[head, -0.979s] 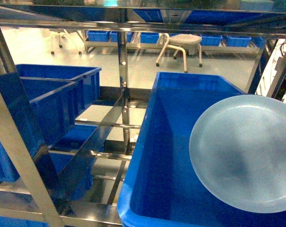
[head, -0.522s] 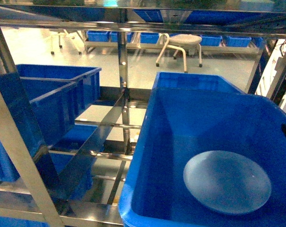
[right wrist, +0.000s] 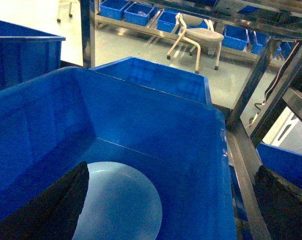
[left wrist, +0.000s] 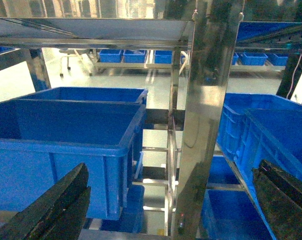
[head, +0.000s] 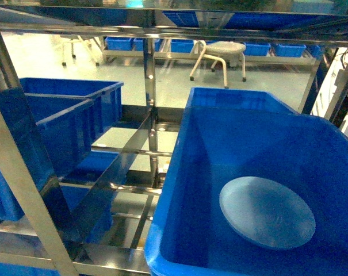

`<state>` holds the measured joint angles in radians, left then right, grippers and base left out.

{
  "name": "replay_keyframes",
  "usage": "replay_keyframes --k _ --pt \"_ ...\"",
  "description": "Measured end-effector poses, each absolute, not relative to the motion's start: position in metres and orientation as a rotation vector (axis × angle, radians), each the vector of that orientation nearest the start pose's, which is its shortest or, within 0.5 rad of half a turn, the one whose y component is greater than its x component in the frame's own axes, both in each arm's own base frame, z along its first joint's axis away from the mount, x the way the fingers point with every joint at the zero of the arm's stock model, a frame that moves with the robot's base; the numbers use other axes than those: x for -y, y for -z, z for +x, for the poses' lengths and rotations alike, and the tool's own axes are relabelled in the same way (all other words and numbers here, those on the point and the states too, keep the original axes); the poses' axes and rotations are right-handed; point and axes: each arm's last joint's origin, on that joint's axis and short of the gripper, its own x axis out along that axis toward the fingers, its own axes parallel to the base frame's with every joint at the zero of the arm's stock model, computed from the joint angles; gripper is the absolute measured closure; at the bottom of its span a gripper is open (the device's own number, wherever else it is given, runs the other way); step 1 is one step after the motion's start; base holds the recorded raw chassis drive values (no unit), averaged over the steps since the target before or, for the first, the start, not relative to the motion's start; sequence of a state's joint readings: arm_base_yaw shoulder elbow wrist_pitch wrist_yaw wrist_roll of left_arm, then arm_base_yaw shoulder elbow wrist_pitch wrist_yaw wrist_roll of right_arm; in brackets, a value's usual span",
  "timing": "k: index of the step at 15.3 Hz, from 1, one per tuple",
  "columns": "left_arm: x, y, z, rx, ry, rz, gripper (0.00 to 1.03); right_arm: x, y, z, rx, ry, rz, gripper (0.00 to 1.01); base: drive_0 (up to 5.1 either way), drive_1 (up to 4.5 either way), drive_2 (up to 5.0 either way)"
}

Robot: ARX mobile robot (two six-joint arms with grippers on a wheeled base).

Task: Place blue tray on left shelf second layer neatly

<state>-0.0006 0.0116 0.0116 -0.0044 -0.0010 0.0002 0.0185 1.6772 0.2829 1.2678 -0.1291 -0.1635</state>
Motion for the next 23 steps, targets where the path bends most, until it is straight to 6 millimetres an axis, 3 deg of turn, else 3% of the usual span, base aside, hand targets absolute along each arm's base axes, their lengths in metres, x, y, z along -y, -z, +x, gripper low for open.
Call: replay_keyframes --k 7,12,14,16,23 --pt "0.000 -0.166 0.098 -0.004 0.000 0.001 0.05 -0.011 -0.132 0.225 -0.115 -0.168 -0.160 0.03 0.0 0.00 0.0" --pt "0.000 -0.166 0.098 -0.004 0.000 0.001 0.05 -0.018 -0.150 0.194 -0.091 -0.192 -0.158 0.03 0.0 0.00 0.0" --pt "0.000 -0.166 0.098 -0.004 0.000 0.001 0.05 -0.011 -0.160 0.154 -0.109 -0.183 -0.140 0.03 0.0 0.00 0.0" --pt "0.000 -0.166 0.098 -0.004 0.000 0.001 0.05 -0.008 -0.164 0.142 -0.106 -0.185 -0.135 0.03 0.0 0.00 0.0" --pt "0.000 -0.166 0.098 -0.004 0.000 0.001 0.05 -0.005 -0.154 0.121 -0.147 -0.225 -0.123 0.03 0.0 0.00 0.0"
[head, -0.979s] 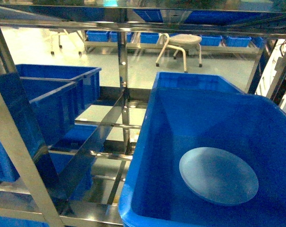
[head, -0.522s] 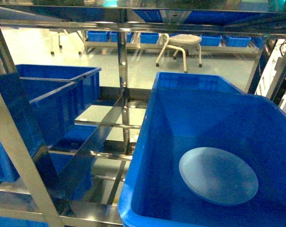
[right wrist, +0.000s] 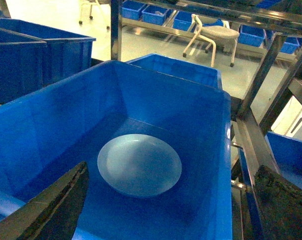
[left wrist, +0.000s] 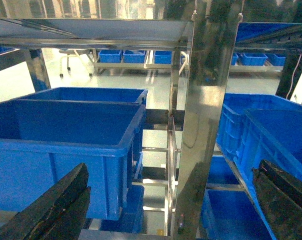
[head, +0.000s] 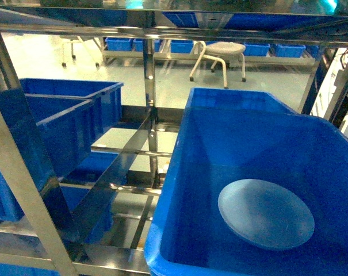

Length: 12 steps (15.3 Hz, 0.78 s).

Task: Place blue tray on left shelf second layer neatly

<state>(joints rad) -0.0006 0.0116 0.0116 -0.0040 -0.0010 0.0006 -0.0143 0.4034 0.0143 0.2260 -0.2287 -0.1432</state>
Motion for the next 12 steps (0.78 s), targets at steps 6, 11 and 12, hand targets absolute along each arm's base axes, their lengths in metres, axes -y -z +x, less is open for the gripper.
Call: replay_keyframes --k 6,11,12 --pt "0.000 -0.166 0.098 -0.004 0.000 0.001 0.05 0.000 -0.170 0.114 0.008 -0.002 -0.021 0.57 0.0 0.00 0.0" --pt "0.000 -0.166 0.098 -0.004 0.000 0.001 0.05 0.000 -0.170 0.110 0.012 -0.002 -0.015 0.97 0.0 0.00 0.0" --pt "0.000 -0.166 0.098 -0.004 0.000 0.001 0.05 0.000 -0.170 0.110 0.014 -0.002 -0.016 1.00 0.0 0.00 0.0"
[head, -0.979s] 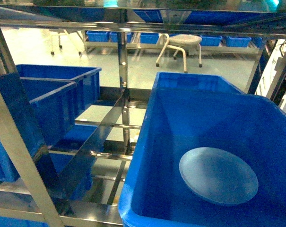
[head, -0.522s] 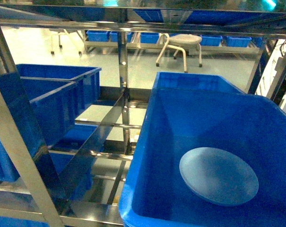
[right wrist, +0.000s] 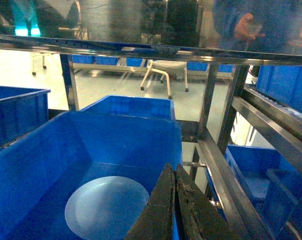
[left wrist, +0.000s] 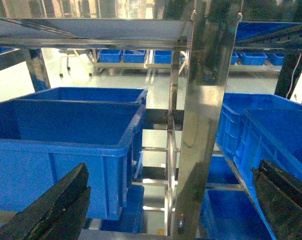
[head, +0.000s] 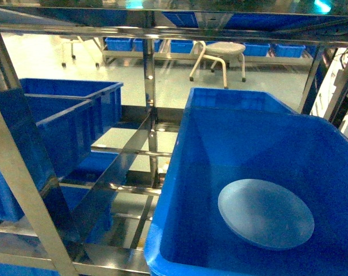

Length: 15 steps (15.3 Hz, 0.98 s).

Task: Place blue tray on left shelf second layer neatly

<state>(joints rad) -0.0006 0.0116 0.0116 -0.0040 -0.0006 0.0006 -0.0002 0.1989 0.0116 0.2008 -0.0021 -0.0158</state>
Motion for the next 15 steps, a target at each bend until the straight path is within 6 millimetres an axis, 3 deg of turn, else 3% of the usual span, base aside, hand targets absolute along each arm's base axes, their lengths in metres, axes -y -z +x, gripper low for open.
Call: replay_keyframes --k 5,10,11,15 --pt "0.000 -0.166 0.098 -0.004 0.000 0.001 0.05 0.000 -0.170 0.097 0.027 0.001 -0.011 0.99 0.0 0.00 0.0" --pt "0.000 -0.166 0.098 -0.004 0.000 0.001 0.05 0.000 -0.167 0.097 0.003 0.001 -0.010 0.99 0.0 0.00 0.0" --pt "0.000 -0.166 0.098 -0.004 0.000 0.001 0.05 0.000 -0.167 0.097 0.003 0.001 -0.010 0.96 0.0 0.00 0.0" --pt "0.000 -0.166 0.098 -0.004 0.000 0.000 0.05 0.000 -0.167 0.097 0.004 0.001 -0.010 0.47 0.0 0.00 0.0"
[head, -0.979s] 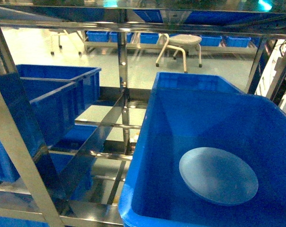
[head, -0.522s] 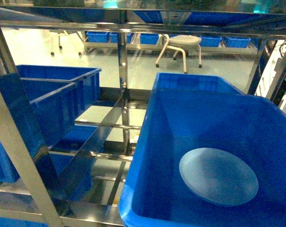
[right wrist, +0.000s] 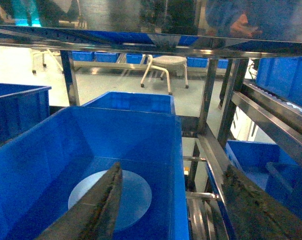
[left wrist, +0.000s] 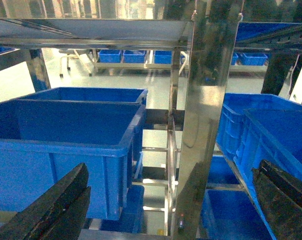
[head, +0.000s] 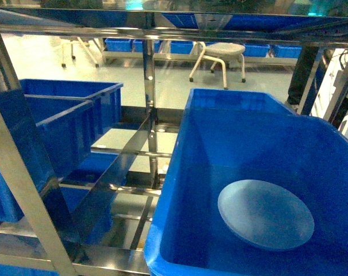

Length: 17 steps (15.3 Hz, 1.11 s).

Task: Place blue tray on left shelf second layer neatly

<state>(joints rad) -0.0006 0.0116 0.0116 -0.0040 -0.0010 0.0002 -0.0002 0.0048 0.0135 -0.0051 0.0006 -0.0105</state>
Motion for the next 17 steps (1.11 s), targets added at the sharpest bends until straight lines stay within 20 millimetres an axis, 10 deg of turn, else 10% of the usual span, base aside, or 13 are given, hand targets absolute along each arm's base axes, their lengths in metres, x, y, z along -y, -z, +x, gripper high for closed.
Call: replay_keyframes --k 4,17 --pt "0.0000 -0.1662 0.0977 -0.004 0.000 0.001 0.05 0.0000 -0.1673 0.0972 0.004 0.001 -0.009 0.02 0.0 0.00 0.0" --pt "0.0000 -0.1662 0.0977 -0.004 0.000 0.001 0.05 0.0000 -0.1673 0.0972 0.004 0.001 -0.009 0.03 0.0 0.00 0.0"
